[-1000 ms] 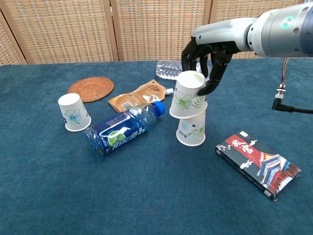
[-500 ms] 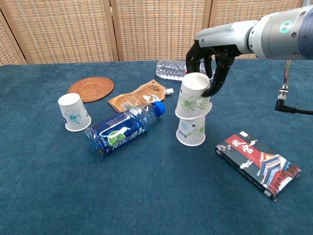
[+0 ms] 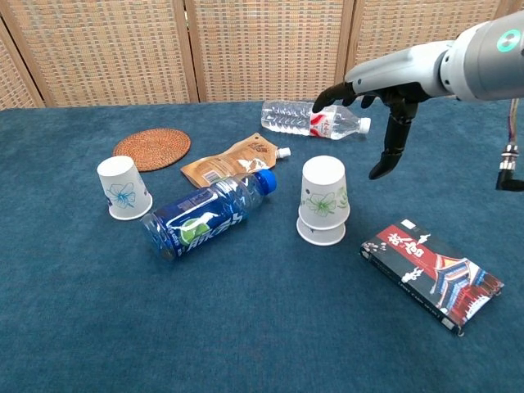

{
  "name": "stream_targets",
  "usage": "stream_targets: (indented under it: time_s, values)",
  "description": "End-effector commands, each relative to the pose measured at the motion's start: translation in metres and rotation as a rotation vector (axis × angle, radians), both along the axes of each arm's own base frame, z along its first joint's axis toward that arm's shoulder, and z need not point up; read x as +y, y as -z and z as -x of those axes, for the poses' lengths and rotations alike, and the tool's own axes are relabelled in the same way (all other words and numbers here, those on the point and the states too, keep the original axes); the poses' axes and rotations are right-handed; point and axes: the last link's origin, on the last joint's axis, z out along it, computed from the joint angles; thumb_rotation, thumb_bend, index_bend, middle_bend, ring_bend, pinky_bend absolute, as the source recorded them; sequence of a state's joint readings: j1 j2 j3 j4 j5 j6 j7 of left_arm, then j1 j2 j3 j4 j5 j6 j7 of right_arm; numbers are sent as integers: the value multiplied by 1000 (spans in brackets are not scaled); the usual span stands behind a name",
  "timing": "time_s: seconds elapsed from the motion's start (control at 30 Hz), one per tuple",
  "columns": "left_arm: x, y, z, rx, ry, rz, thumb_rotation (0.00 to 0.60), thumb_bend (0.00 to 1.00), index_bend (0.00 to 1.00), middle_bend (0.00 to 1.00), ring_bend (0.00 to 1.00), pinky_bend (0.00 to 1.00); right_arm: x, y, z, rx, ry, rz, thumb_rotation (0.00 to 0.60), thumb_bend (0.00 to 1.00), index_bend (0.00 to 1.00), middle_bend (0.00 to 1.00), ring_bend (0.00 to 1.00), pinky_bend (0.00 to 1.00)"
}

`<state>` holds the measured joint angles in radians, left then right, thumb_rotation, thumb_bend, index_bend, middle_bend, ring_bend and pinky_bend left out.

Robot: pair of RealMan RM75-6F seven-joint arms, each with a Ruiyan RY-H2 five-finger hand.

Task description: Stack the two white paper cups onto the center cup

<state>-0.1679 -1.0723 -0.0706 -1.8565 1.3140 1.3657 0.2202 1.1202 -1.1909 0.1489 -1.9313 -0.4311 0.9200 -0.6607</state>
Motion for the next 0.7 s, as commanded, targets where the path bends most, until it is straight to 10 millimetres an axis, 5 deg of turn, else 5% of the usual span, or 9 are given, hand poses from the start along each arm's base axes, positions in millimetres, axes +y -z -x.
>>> stream_targets:
  time_s: [0.03,0.1,0.27,0.53,0.7]
  values:
    - [1,-1,1,-1,-3,-3,600,0,0,0,0,0,7,-12,6,4,-17,22,600,295,67,9,4,79]
    - [5,-2,2,-3,-5,-4,600,0,0,0,0,0,12,-27,17,22,-41,76,600,267,67,4,1,39]
    - [23,-5,1,26,37,-18,600,0,0,0,0,0,24,-58,69,41,-151,252,600,5,67,0,0,0]
    - [61,-4,-6,73,134,22,600,0,0,0,0,0,40,-76,132,48,-228,346,600,0,46,0,0,0]
    - [105,12,-33,117,286,133,600,0,0,0,0,0,69,-80,179,42,-201,368,600,0,45,0,0,0]
